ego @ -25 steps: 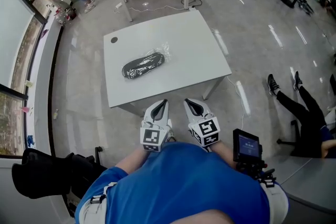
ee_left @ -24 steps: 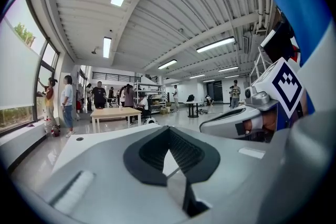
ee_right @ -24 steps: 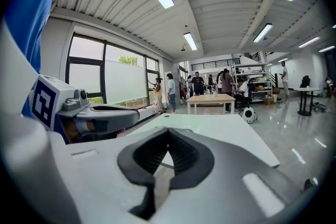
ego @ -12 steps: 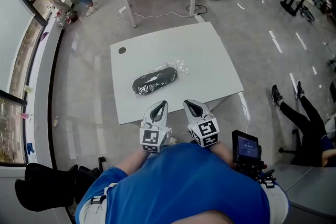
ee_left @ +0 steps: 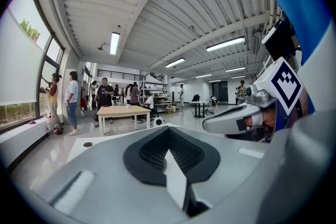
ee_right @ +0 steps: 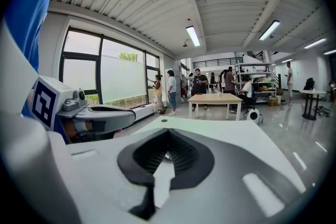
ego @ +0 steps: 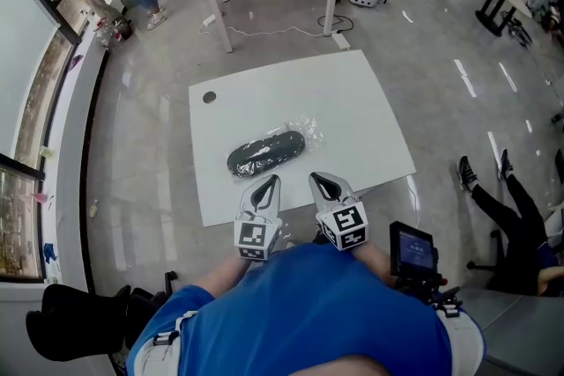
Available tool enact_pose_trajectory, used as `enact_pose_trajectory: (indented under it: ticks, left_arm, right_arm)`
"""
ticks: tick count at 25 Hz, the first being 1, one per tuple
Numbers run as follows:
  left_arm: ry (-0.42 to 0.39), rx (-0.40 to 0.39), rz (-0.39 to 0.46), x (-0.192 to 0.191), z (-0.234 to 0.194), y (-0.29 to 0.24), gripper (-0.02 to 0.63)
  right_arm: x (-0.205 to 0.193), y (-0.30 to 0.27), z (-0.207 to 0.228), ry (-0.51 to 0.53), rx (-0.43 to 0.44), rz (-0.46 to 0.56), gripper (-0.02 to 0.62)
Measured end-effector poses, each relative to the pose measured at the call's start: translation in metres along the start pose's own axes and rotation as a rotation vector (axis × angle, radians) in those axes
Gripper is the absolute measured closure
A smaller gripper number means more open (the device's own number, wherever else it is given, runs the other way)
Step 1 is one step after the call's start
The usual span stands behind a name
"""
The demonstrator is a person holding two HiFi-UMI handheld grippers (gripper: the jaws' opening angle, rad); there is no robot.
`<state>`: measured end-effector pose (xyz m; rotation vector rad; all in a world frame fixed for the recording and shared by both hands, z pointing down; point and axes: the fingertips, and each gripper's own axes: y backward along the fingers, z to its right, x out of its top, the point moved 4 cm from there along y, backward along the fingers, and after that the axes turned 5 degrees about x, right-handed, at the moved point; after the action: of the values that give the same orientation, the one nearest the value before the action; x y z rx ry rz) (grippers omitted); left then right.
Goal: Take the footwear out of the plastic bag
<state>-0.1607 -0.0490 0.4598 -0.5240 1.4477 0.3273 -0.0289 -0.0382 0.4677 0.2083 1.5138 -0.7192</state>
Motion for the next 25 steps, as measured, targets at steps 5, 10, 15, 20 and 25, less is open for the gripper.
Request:
enact_pose_trajectory:
  ticks: [5, 10, 15, 20, 25]
  left_arm:
    - [-0.007, 0.037, -0.007, -0.004, -0.007, -0.026, 0.6]
    - [-0.011, 0.102, -0.026, -0.004, -0.016, -0.056, 0.6]
    - [-0.016, 0.173, -0.071, -0.017, -0.025, -0.087, 0.6]
    - [-0.036, 0.233, -0.138, -0.037, -0.039, -0.109, 0.6]
    - [-0.065, 0.213, -0.169, -0.046, -0.059, -0.124, 0.598]
  right_arm:
    - [0.005, -0.02, 0.024, 0.009, 0.032, 0.005, 0.592]
    - [0.012, -0.045, 0.054, 0.016, 0.088, 0.0, 0.592]
    - [0.01, -0.071, 0.087, 0.02, 0.15, -0.02, 0.592]
    - [-0.005, -0.095, 0.116, 0.009, 0.218, -0.064, 0.592]
    - [-0.013, -0.113, 0.138, 0.002, 0.25, -0.1, 0.592]
